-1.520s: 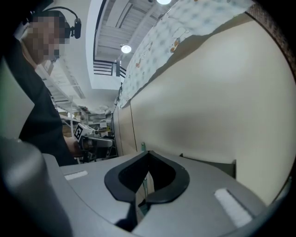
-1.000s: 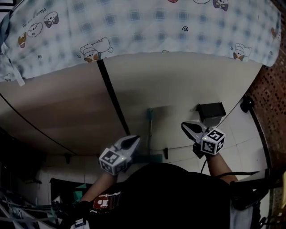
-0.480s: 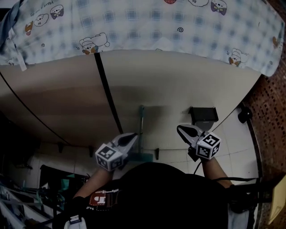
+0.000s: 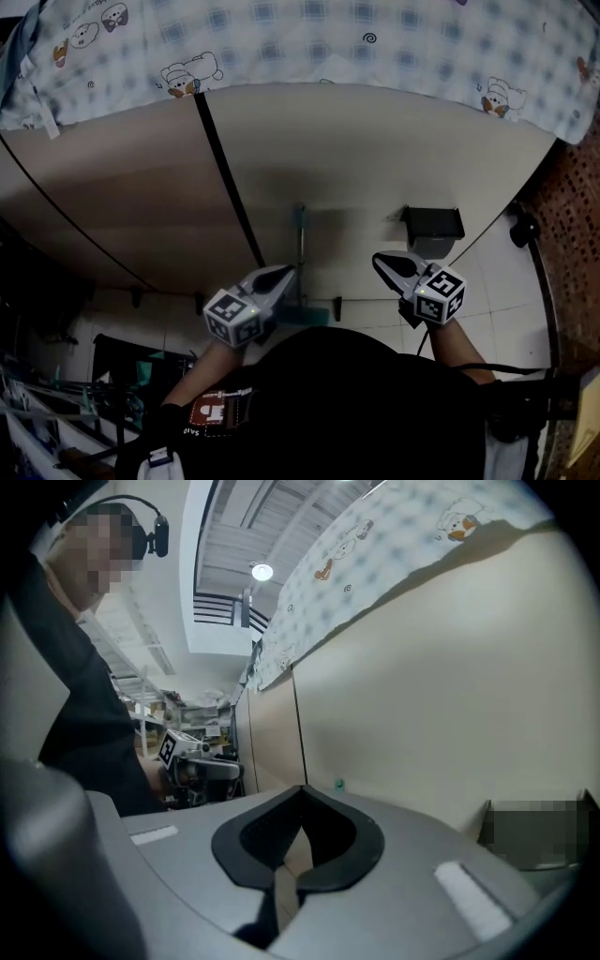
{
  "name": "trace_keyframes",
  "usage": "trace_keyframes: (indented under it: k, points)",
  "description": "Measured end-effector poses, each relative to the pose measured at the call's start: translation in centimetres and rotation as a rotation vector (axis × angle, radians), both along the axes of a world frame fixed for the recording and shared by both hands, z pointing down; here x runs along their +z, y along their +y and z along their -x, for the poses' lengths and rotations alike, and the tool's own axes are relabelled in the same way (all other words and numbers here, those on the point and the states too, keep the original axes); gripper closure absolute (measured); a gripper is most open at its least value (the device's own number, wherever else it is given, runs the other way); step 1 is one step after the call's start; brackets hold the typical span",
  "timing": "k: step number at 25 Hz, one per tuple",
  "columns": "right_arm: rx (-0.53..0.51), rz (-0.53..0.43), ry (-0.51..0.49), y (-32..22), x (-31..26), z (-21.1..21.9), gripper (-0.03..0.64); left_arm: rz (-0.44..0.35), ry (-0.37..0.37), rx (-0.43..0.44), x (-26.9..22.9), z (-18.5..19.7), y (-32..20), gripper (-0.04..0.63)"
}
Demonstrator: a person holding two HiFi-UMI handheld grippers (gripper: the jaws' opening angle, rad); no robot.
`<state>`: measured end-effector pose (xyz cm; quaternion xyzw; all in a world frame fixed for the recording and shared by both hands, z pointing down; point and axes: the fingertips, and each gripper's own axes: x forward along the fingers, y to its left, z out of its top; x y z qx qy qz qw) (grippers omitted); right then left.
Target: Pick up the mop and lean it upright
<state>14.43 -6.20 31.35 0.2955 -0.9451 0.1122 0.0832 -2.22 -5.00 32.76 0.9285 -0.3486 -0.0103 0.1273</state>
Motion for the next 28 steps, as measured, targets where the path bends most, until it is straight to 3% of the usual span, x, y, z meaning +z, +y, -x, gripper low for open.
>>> trace_keyframes:
  k: [3,11,21,25,28]
  points:
    - [0.026,-0.008,-0.023,-0.2,-0.5,2.4,0.603,0.032,0.003,0.001,0.5,3.0,-0.7,0.594]
    - [0.047,-0.006,-0.028,-0.9,-0.5,7.0,0.603,0.018,-0.062,0.016,1.5,8.1,-2.6,0.594]
    - [0.036,0.027,0.022,-2.6,1.8,5.2,0.603,0.187,-0.141,0.036,9.8,4.4,-4.8,0.594]
    - [0.017,0.113,-0.006,-2.9,4.7,4.7,0.603,0.260,-0.171,0.030,14.1,2.8,-5.5,0.592]
    - [0.020,0.159,-0.012,-3.4,6.8,4.4,0.603,0.286,-0.244,0.016,18.2,2.6,-6.4,0.591]
